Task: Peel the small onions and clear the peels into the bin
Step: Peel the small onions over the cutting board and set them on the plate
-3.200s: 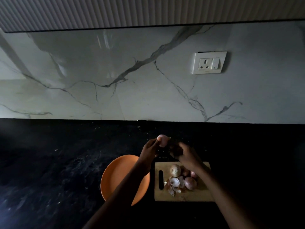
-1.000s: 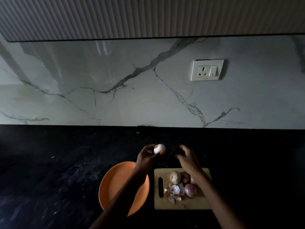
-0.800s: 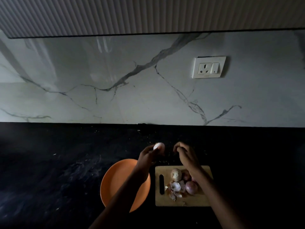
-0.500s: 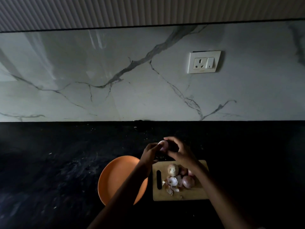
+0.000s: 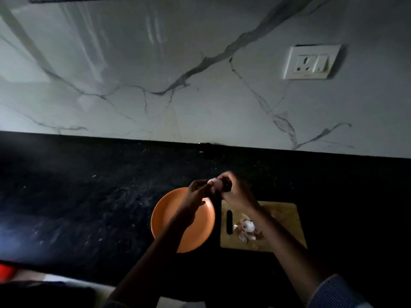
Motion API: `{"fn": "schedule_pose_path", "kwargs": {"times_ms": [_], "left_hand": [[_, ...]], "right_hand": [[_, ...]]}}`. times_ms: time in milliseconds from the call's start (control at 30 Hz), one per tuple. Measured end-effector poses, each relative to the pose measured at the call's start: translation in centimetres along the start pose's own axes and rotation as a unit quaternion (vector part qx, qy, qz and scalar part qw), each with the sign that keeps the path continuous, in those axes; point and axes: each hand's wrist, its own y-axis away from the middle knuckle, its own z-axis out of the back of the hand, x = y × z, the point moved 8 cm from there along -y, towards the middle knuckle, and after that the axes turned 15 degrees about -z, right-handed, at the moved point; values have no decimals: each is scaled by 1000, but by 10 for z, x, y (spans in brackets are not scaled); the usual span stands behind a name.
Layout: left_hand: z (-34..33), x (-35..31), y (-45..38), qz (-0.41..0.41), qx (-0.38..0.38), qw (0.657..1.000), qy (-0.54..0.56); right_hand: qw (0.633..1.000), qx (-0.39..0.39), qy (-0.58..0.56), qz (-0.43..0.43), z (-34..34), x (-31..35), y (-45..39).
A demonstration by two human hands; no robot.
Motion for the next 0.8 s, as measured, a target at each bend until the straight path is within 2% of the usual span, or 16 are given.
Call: {"fn": "schedule_pose_path", "kwargs": {"times_ms": [233,467,633,800], "left_hand": [[63,25,26,28,-74,997,-17],[92,45,44,78,-134,988,-6],[81,42,42,72,-122,990,15],[46,41,32,65,-54,996,13]], "right_hand": [[998,52,31,32,-64,21,4],[992,99,76,33,-101,28,8],[993,96,53,42,-93,26,9],[996,70,40,39,-66,10,4]]}}
